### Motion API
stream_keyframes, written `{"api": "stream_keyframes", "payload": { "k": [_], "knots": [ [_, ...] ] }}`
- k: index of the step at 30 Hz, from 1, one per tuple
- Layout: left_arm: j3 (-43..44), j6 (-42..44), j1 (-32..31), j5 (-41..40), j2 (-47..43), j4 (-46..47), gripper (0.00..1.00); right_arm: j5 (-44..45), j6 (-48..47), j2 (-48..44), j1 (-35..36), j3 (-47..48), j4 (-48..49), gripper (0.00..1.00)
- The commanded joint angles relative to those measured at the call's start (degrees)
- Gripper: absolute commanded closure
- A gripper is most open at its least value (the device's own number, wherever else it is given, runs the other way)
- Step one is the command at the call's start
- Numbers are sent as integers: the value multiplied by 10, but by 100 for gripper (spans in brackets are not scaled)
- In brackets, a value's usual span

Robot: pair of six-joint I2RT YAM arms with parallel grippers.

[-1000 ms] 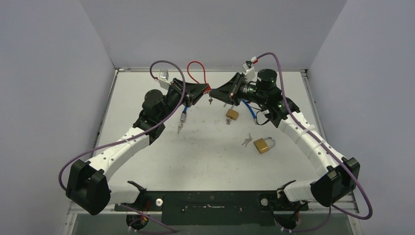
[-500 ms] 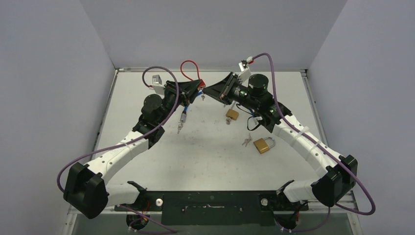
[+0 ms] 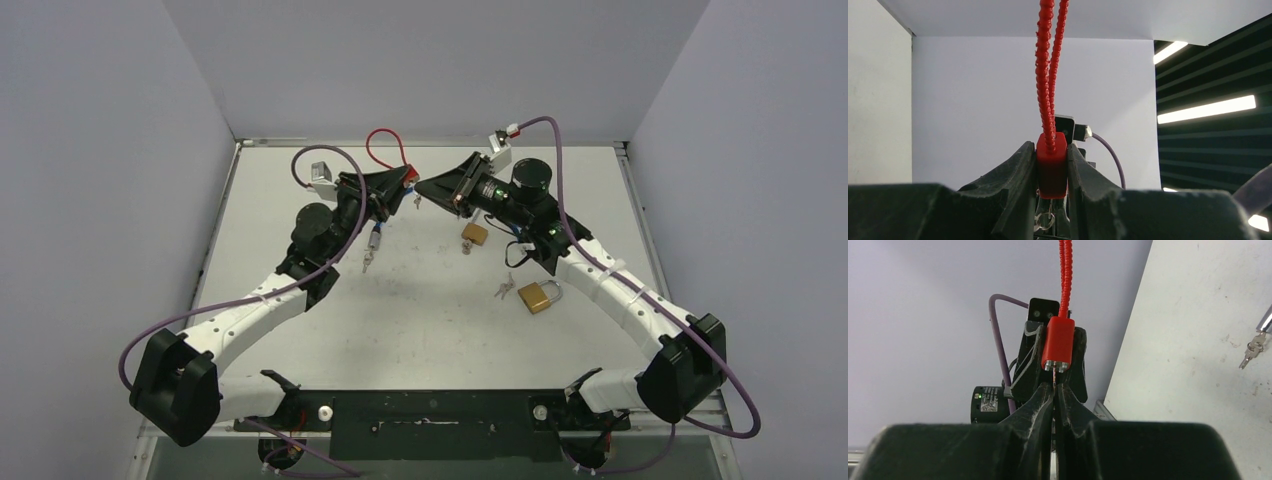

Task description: Unlock with the key

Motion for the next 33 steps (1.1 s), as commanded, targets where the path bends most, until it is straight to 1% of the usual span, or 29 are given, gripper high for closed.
{"api": "stream_keyframes", "payload": {
  "k": [1, 6, 11, 13, 17, 21, 24, 26, 29, 30, 33],
  "knots": [
    [-11, -2, -47, 101, -20, 68, 100, 29, 24, -2, -15, -23, 109, 94],
    [-17, 8, -46, 67, -26, 56, 100, 15, 39, -16, -15, -40, 116, 92],
    [-26, 3, -45, 46, -27, 43, 100, -1, 67, -23, -16, -60, 125, 88],
    [-30, -2, -45, 41, -29, 31, 100, -5, 80, -24, -17, -66, 136, 84],
    [-44, -9, -43, 23, -43, 12, 100, -12, 90, -27, -18, -69, 134, 82],
    [-53, -16, -38, 19, -50, 11, 100, -17, 91, -33, -19, -70, 117, 76],
    [-55, -20, -36, 18, -53, 10, 100, -24, 91, -35, -20, -73, 104, 68],
    [-57, -23, -34, 18, -54, 12, 100, -26, 90, -36, -20, -77, 99, 66],
    [-58, -25, -32, 15, -54, 15, 100, -33, 84, -36, -20, -79, 80, 66],
    [-58, -26, -30, 15, -53, 16, 100, -34, 83, -38, -20, -83, 77, 68],
    [-59, -21, -26, 13, -54, 13, 100, -33, 74, -38, -20, -86, 64, 81]
  ]
}}
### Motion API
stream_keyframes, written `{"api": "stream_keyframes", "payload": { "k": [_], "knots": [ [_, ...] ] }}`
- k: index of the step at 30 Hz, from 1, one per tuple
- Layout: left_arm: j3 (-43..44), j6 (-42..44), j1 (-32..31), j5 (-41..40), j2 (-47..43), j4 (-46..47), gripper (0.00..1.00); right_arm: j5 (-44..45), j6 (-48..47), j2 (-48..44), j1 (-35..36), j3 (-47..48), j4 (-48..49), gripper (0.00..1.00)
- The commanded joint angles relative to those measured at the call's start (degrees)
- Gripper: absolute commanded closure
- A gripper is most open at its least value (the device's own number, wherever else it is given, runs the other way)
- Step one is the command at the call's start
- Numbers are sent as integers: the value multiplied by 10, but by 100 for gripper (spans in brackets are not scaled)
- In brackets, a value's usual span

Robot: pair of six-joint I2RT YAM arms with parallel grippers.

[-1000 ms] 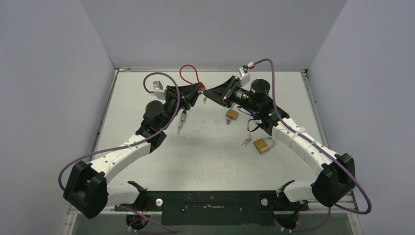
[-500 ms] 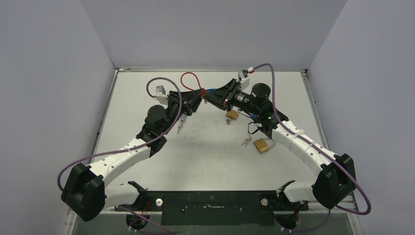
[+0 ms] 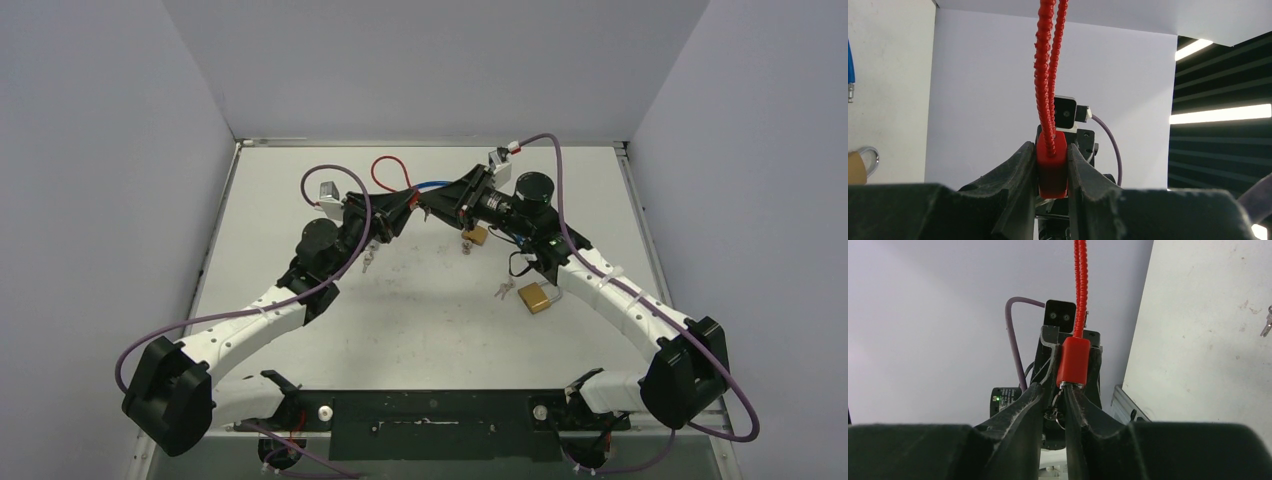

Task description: Unlock with the key

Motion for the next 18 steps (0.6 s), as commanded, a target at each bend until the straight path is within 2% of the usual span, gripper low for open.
{"api": "stream_keyframes", "payload": {
  "k": [1, 6, 18],
  "knots": [
    [3, 4, 2, 19, -24, 30, 100, 14, -13, -18, -7, -5, -3, 85],
    [-3, 8, 8, 17, -22, 34, 100, 18, -32, -19, -8, -8, -27, 99],
    [-3, 8, 18, 19, -20, 34, 100, 33, -78, -39, -12, -39, 20, 100]
  ]
}}
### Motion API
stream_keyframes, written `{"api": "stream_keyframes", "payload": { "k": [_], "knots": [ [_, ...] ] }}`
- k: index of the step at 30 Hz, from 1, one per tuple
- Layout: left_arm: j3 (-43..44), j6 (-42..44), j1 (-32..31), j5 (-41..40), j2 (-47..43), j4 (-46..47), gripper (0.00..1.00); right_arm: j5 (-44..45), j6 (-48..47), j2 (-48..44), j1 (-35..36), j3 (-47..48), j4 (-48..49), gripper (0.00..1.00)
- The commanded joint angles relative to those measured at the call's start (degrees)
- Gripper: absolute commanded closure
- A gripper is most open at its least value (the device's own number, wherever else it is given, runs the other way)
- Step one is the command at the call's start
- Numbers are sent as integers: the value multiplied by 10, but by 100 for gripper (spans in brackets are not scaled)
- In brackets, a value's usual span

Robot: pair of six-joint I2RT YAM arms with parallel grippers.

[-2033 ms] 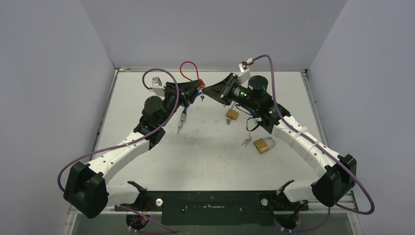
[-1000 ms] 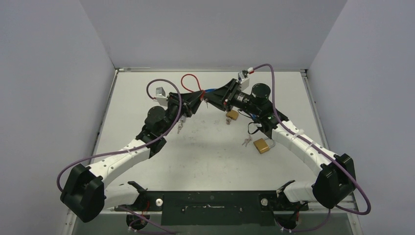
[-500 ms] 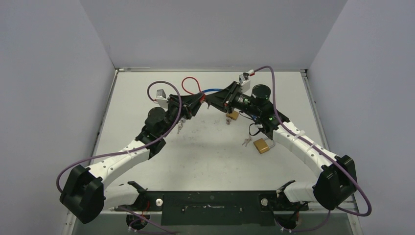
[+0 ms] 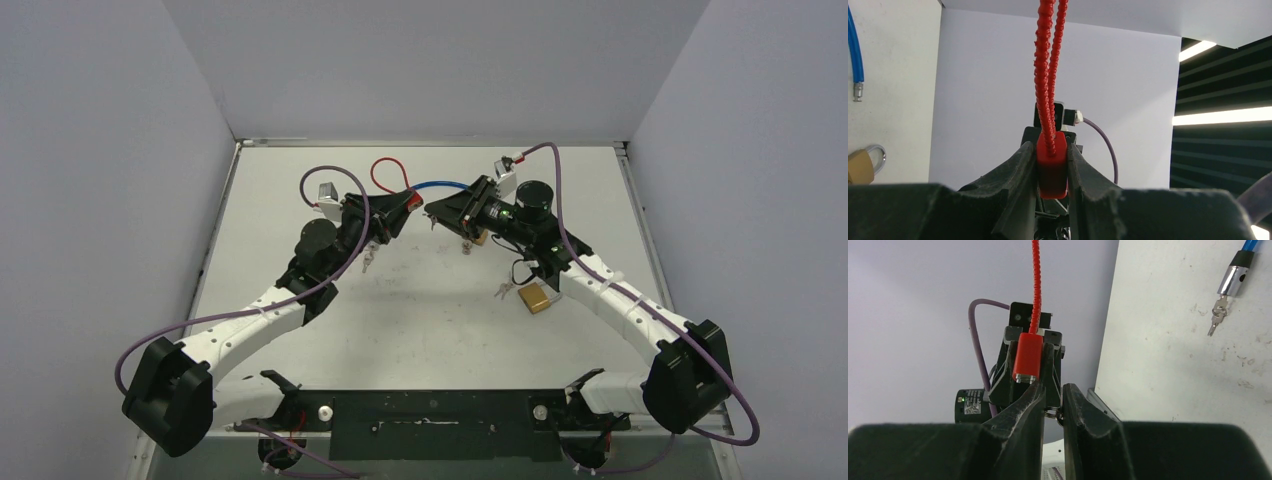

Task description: Unlock with the key

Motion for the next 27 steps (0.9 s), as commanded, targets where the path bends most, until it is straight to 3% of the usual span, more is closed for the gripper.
{"api": "stream_keyframes", "payload": {
  "k": [1, 5, 10, 15, 23, 27],
  "knots": [
    [3, 16, 11, 10, -21, 23, 100, 8, -41, -27, -10, 4, 34, 100],
    [-2, 68, 23, 40, -27, -56, 100, 17, -101, -42, -30, -3, -24, 100],
    [-1, 181, 33, 165, 24, -143, 100, 35, -168, -59, -54, -26, -100, 100],
    [-34, 207, 20, 244, 126, -70, 100, 48, -194, -76, -65, -56, -140, 100],
    [-13, 243, -3, 198, 243, -72, 100, 51, -198, -80, -73, -73, -150, 100],
    [-23, 241, -2, 177, 279, -74, 85, 51, -199, -82, -77, -76, -154, 100]
  ]
}}
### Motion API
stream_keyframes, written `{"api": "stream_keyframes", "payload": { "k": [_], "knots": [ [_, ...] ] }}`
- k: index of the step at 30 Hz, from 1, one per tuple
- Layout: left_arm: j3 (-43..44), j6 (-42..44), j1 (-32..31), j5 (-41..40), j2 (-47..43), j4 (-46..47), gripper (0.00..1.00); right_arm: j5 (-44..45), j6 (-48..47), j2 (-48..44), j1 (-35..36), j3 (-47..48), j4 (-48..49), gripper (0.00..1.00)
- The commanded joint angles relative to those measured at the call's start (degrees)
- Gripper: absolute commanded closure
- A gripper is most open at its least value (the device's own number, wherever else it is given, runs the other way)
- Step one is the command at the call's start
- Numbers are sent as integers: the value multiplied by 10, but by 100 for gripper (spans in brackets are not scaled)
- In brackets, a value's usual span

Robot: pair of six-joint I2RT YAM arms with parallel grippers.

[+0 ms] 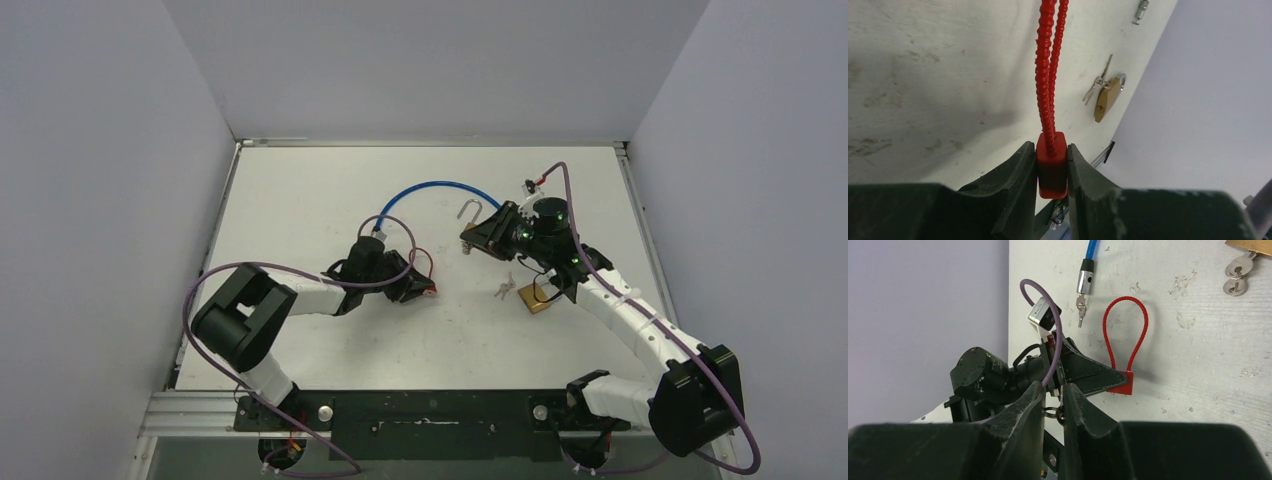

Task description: Unlock with the key

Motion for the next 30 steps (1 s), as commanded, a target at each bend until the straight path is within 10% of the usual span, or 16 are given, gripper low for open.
{"api": "stream_keyframes", "payload": {
  "k": [1, 10, 21, 30],
  "knots": [
    [4, 11, 0, -23, 26, 49, 81, 10, -13, -20, -6, 0, 8, 100],
    [-24, -3, 3, -89, -4, -21, 45, 9, -18, -24, -12, 9, -6, 100],
    [-98, -36, 9, -149, -202, -196, 31, -30, -32, -41, -18, -9, 45, 100],
    [-95, -8, 20, -53, -322, 32, 30, -152, -3, -69, -18, -59, 289, 100]
  ]
}}
